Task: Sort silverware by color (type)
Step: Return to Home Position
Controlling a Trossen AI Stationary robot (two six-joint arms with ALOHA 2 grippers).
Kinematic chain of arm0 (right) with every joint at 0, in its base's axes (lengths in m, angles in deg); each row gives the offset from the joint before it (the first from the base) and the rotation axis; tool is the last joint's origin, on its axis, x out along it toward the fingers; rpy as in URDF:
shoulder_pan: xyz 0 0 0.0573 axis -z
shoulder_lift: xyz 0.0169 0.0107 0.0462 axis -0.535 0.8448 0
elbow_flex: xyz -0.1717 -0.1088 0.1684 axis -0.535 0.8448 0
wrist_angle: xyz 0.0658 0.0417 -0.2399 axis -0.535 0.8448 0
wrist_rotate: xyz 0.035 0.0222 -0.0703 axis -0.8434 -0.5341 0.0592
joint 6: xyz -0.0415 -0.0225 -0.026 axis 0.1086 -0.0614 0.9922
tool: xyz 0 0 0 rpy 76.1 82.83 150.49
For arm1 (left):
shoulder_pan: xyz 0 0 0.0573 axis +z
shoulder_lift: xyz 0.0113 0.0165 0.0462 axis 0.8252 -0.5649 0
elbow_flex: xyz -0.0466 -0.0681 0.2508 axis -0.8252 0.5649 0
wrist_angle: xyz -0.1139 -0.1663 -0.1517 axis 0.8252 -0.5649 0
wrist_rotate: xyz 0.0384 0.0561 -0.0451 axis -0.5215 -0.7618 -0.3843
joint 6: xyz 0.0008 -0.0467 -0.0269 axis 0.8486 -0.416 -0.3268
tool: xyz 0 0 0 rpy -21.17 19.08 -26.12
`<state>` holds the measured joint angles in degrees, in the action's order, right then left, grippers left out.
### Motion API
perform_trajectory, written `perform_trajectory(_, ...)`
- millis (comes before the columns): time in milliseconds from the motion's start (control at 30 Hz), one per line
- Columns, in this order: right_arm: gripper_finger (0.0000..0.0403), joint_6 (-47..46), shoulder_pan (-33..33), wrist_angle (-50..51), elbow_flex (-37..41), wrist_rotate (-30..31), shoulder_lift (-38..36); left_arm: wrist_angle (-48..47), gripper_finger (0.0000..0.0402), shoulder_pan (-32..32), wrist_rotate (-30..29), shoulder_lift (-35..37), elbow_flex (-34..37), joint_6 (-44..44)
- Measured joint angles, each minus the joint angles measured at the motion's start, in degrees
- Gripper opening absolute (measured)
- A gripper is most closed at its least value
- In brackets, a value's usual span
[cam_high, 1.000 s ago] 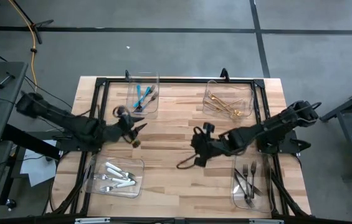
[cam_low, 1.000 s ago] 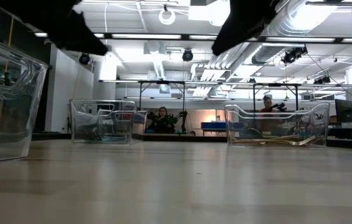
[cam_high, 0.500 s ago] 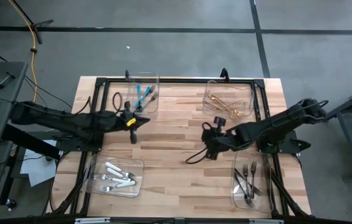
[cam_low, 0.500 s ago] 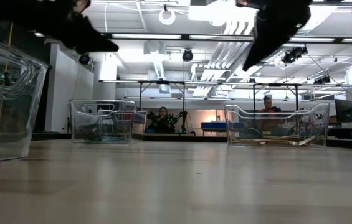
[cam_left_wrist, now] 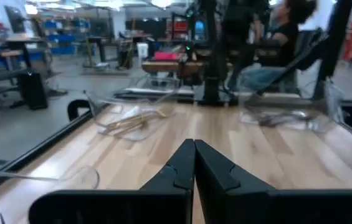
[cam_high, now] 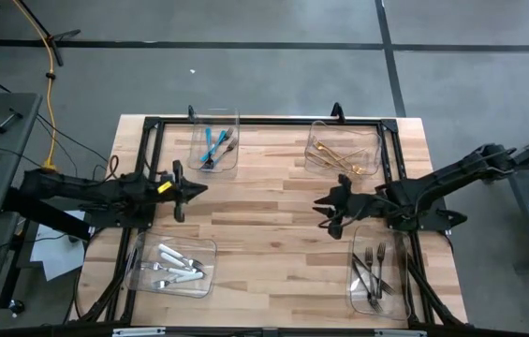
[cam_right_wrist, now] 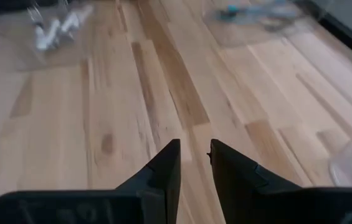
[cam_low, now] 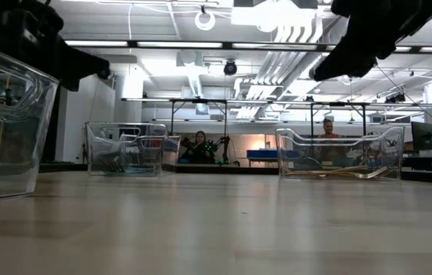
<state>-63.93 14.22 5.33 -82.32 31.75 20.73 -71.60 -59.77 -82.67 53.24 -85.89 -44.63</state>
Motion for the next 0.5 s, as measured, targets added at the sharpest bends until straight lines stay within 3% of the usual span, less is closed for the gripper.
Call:
perform_trajectory(200, 0.0082, 3.15, 0.15, -2.02, 0.86, 1.01, -1.30, -7.93, 0.0000, 0.02, 3.79, 9.17, 0.19, -1.75)
perform_trajectory(367, 0.0082, 0.55, 0.15, -2.04, 0.88, 0.41, -1.24, -11.53, 0.0001, 0.02, -2.99, 11.21, 0.14, -5.13)
perform_trajectory(500, 0.0082, 4.93, 0.12, -1.34, 0.90, -3.12, -1.50, -12.83, 0.0001, 0.02, -3.79, 11.17, 0.14, -6.01)
